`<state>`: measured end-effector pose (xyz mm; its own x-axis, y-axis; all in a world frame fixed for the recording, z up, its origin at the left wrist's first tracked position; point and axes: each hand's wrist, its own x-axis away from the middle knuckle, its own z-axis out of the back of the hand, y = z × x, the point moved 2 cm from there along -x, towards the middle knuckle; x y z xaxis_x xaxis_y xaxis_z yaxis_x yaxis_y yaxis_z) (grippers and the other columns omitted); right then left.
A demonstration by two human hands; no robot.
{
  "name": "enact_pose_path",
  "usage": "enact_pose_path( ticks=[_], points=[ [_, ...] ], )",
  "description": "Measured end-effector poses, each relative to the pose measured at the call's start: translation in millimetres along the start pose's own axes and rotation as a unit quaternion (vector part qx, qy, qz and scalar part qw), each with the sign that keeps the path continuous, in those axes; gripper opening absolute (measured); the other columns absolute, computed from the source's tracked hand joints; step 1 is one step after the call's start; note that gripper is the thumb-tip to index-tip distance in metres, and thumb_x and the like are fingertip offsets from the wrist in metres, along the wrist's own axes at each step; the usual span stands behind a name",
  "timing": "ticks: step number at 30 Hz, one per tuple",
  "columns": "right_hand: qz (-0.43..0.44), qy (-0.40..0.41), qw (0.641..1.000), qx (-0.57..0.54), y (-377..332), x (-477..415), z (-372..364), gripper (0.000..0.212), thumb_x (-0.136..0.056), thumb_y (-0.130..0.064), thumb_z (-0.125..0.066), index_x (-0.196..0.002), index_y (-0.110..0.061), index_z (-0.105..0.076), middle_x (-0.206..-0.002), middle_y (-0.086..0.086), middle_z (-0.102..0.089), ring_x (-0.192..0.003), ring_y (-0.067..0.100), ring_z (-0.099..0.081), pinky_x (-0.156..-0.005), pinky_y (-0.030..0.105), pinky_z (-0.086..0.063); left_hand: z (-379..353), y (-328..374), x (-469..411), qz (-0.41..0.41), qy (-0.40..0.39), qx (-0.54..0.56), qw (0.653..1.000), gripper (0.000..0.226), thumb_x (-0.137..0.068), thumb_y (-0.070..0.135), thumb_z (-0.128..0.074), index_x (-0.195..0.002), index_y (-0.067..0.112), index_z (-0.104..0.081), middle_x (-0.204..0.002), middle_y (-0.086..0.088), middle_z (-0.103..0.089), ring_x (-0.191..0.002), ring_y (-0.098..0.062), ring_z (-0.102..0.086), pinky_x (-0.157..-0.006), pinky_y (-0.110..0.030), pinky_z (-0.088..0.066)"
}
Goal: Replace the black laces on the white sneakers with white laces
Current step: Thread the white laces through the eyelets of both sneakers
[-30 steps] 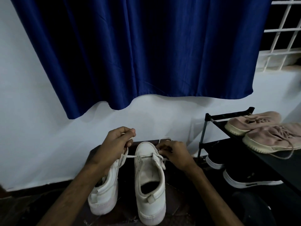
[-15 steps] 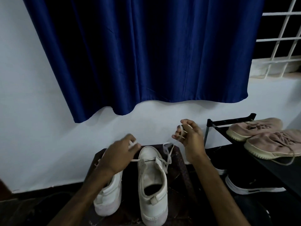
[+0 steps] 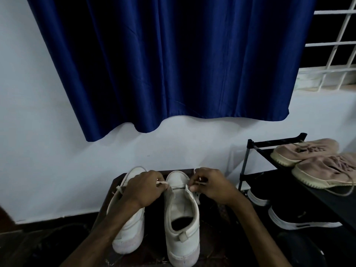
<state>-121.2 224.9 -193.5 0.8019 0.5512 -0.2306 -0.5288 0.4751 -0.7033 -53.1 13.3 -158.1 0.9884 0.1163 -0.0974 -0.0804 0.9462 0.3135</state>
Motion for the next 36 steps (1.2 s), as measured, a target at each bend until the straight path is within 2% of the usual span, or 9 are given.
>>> enact_pose_path(
  ticks=[4,9,12,15,19,25,28,32,36],
  points=[
    [-0.004,0.015,0.998,0.063,0,2,-4,0.011,-0.077,-0.033,-0.073,-0.082,-0.040,-0.065,-0.081,-0.021,-0.060,-0.083,0.000,-0.060,-0.076,0.028,-0.050,-2,1,0,-0.007,-0.001,-0.004,1.000,0.020,-0.090,0.046,-0.058,-0.098,0.030,-0.066,-0.108,0.008,-0.068,-0.109,-0.017,-0.059,-0.086,-0.028,-0.043],
    [0.043,0.018,0.973,0.226,-13,6,-6,0.012,-0.088,-0.036,-0.054,-0.096,-0.029,-0.057,-0.101,-0.012,-0.061,-0.095,0.012,-0.058,-0.071,0.025,-0.038,-2,2,0,-0.009,-0.011,-0.011,1.000,0.022,-0.091,0.047,-0.056,-0.102,0.029,-0.065,-0.112,0.009,-0.067,-0.111,-0.016,-0.059,-0.087,-0.028,-0.043],
    [-0.015,-0.029,0.982,0.186,-15,-2,-4,0.017,-0.088,-0.037,-0.053,-0.094,-0.023,-0.061,-0.098,-0.005,-0.065,-0.091,0.016,-0.061,-0.071,0.028,-0.044,-3,3,0,-0.012,-0.025,-0.018,0.999,0.023,-0.092,0.046,-0.055,-0.102,0.028,-0.064,-0.113,0.007,-0.067,-0.110,-0.018,-0.059,-0.088,-0.029,-0.045],
    [-0.112,-0.115,0.982,0.097,-11,-13,-2,0.027,-0.087,-0.036,-0.053,-0.066,-0.020,-0.060,-0.070,0.002,-0.063,-0.066,0.021,-0.064,-0.058,0.029,-0.048,-4,2,0,-0.013,-0.033,-0.022,0.999,0.023,-0.091,0.046,-0.055,-0.102,0.027,-0.063,-0.111,0.005,-0.067,-0.108,-0.020,-0.060,-0.087,-0.030,-0.046],
    [-0.182,-0.080,0.976,0.083,-14,-21,-4,0.037,-0.085,-0.033,-0.058,-0.052,-0.017,-0.058,-0.057,0.005,-0.063,-0.048,0.016,-0.057,-0.046,0.021,-0.042,-3,2,-2,-0.023,-0.034,-0.040,0.998,0.024,-0.092,0.045,-0.054,-0.101,0.025,-0.062,-0.111,0.003,-0.067,-0.107,-0.021,-0.060,-0.082,-0.030,-0.044],
    [-0.189,-0.047,0.980,0.032,-3,-19,-12,0.042,-0.084,-0.038,-0.063,-0.043,-0.029,-0.062,-0.050,-0.005,-0.059,-0.049,0.010,-0.055,-0.051,0.024,-0.045,1,4,-3,-0.043,-0.033,-0.141,0.989,0.027,-0.092,0.040,-0.050,-0.110,0.022,-0.061,-0.118,-0.001,-0.064,-0.112,-0.025,-0.058,-0.084,-0.031,-0.041],
    [-0.162,-0.036,0.984,0.057,-1,-19,-12,0.031,-0.082,-0.045,-0.070,-0.056,-0.028,-0.066,-0.063,-0.004,-0.069,-0.058,0.009,-0.063,-0.057,0.025,-0.051,-1,8,0,-0.049,-0.033,-0.142,0.988,0.025,-0.090,0.041,-0.050,-0.102,0.019,-0.059,-0.113,-0.001,-0.065,-0.107,-0.026,-0.059,-0.078,-0.030,-0.037],
    [-0.064,0.064,0.996,0.007,-16,-20,-3,0.010,-0.086,-0.030,-0.070,-0.083,-0.021,-0.071,-0.078,-0.009,-0.069,-0.067,-0.001,-0.059,-0.067,0.020,-0.049,-5,4,2,-0.060,-0.064,-0.085,0.992,0.018,-0.092,0.042,-0.048,-0.087,0.025,-0.047,-0.105,0.000,-0.066,-0.104,-0.024,-0.059,-0.074,-0.029,-0.036],
    [-0.039,-0.019,0.999,-0.014,-15,-22,-14,0.007,-0.086,-0.036,-0.069,-0.086,-0.030,-0.073,-0.080,-0.016,-0.071,-0.075,-0.003,-0.064,-0.073,0.020,-0.051,-7,2,0,-0.080,-0.055,-0.043,0.994,0.016,-0.091,0.039,-0.051,-0.085,0.025,-0.046,-0.094,0.004,-0.064,-0.093,-0.020,-0.057,-0.068,-0.028,-0.032]
  ],
)
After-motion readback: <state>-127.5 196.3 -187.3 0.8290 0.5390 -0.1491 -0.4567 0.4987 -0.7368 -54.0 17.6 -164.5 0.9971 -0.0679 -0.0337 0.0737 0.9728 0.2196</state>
